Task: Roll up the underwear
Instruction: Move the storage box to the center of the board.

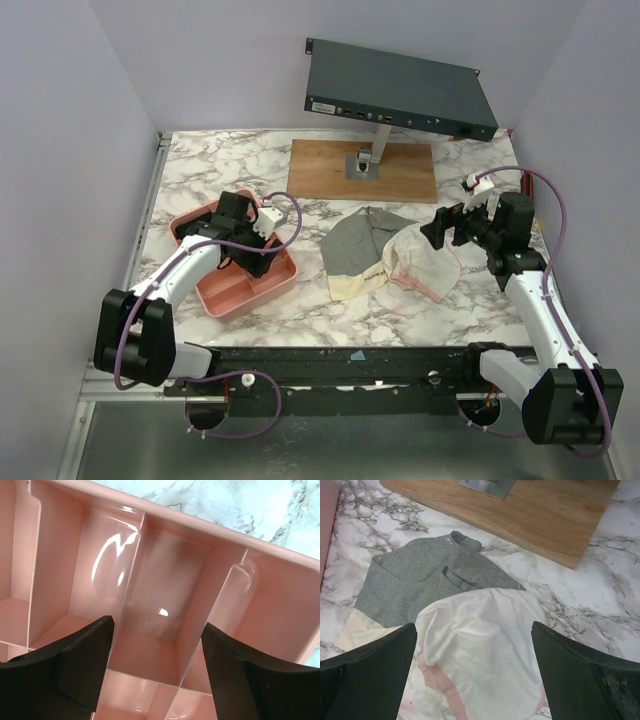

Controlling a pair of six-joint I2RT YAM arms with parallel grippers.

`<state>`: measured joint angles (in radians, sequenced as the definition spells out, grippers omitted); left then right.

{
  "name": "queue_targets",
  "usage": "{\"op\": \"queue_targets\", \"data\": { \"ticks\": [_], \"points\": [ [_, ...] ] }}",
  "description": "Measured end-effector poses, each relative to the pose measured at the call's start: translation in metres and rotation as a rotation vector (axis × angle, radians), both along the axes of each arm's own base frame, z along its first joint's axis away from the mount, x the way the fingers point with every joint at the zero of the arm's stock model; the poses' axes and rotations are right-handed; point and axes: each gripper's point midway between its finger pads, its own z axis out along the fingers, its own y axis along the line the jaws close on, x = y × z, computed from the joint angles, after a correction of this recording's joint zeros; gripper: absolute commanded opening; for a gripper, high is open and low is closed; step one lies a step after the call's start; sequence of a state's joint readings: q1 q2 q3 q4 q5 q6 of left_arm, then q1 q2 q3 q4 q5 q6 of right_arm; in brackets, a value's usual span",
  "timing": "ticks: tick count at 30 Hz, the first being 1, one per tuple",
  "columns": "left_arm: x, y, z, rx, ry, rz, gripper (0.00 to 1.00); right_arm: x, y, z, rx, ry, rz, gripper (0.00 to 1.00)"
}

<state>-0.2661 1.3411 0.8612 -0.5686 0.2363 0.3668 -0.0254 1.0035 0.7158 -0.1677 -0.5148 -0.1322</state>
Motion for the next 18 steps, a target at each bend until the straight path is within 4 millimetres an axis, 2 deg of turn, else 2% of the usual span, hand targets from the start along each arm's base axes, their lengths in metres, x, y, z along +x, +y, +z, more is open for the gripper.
{"op": "queue_targets", "data": {
  "ticks": [13,18],
  "points": [
    [0.008,-0.002,-0.005,0.006,0.013,0.005,0.62,-0.001,0.001,-0.001,0.001,0.004,0.003,1.00],
    [0.024,-0.001,-0.004,0.014,0.012,0.003,0.56,-0.001,0.001,-0.003,0.001,0.008,0.004,1.00]
  ]
}}
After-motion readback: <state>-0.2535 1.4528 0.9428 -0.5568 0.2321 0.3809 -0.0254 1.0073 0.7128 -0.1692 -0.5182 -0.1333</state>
